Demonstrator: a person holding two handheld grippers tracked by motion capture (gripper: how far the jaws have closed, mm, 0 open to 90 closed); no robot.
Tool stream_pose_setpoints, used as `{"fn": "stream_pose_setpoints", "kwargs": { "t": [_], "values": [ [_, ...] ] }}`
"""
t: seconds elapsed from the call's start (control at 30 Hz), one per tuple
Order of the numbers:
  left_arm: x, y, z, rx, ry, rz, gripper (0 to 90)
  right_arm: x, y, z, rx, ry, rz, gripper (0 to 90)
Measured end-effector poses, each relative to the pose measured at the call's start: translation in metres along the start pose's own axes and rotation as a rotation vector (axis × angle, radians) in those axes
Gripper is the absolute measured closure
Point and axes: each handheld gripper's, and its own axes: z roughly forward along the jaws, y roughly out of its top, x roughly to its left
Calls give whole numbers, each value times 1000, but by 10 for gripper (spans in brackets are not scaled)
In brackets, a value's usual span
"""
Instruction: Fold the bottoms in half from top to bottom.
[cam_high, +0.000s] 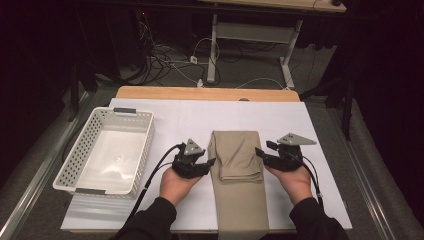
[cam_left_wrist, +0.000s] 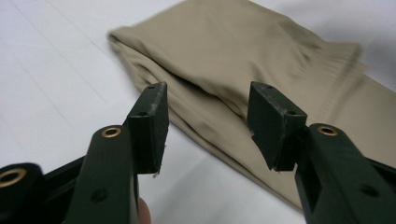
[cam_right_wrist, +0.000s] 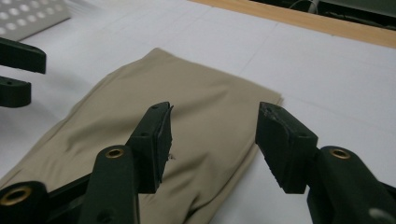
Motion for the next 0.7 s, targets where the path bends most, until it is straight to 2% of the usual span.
{"fn": "stream_pose_setpoints", "kwargs": {
  "t": [0.1,0.17,0.27,0.47,0.57,0.63,0.7],
  "values": [
    [-14,-18,-7,-24,-25,3,465,11,-16,-10,4,10,-11,469],
    [-21,-27,-9,-26,-33,4,434,17,-29,-15,1,27,-8,469],
    [-30,-37,-9,-33,-63,9,433,26,-48,-22,13,28,-18,470],
    [-39,-30,3,-26,-77,30,434,27,-68,-22,39,27,1,483],
    [-39,-23,15,27,-64,9,453,24,-72,-19,53,30,10,485],
    [-39,-20,19,25,-66,9,453,25,-71,-19,45,31,12,495],
    [-41,-17,25,46,-56,20,453,26,-71,-18,48,34,1,504]
  ]
}}
